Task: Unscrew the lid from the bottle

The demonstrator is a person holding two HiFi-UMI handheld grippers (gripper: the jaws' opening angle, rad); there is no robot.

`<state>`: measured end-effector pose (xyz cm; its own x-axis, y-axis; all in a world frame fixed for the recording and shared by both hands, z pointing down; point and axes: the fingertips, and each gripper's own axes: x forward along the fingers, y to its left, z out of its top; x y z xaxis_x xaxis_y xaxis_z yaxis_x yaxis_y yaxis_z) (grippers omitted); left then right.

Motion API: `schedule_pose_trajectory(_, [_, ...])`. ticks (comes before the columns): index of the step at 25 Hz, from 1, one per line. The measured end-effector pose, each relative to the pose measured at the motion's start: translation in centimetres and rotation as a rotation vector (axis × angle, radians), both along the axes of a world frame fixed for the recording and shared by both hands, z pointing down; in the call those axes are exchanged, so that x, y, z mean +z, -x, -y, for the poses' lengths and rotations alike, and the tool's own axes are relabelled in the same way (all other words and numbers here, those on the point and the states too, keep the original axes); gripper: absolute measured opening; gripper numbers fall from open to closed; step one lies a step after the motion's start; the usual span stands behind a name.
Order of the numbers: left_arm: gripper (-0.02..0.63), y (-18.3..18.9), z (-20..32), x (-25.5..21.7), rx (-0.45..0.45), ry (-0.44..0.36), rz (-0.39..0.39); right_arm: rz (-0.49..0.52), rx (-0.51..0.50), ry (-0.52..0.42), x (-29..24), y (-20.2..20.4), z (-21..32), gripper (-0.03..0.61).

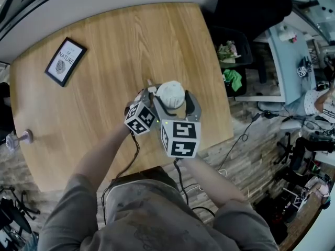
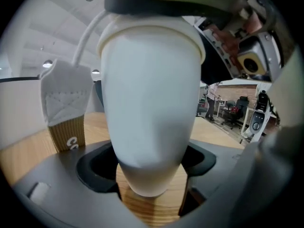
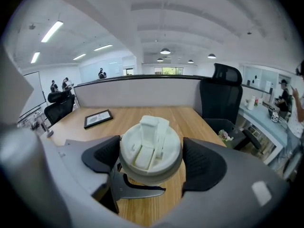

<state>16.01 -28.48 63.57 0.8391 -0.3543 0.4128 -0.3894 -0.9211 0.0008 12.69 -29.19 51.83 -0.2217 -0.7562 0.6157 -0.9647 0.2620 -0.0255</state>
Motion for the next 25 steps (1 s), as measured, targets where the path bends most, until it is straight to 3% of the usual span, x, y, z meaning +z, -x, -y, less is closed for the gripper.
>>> schedule_pose_trajectory(12, [0.377, -0.2, 0.1, 0.1, 0.023, 0.014, -0.003, -0.064, -0.686, 0.030, 0.4, 0.8, -0.6, 0.428])
schedule_pose_trajectory(19, [0.376, -0.1, -0.3, 0.1, 0.051, -0.007, -0.002, -0.106, -1.181, -0.018, 0.4, 1.1, -2.4, 0.425])
schedule_pose_trajectory(22, [0.376, -0.1, -0.3, 0.1, 0.054, -0.006, -0.004, -0.117, -1.300, -0.001, 0.5, 0.7, -2.6, 0.411])
schedule_pose_trajectory(25, [0.376, 0.0, -0.2, 0.1, 0.053, -0.007, -0.005, -0.161, -1.349, 0.045, 0.7, 0.6, -2.6, 0.408])
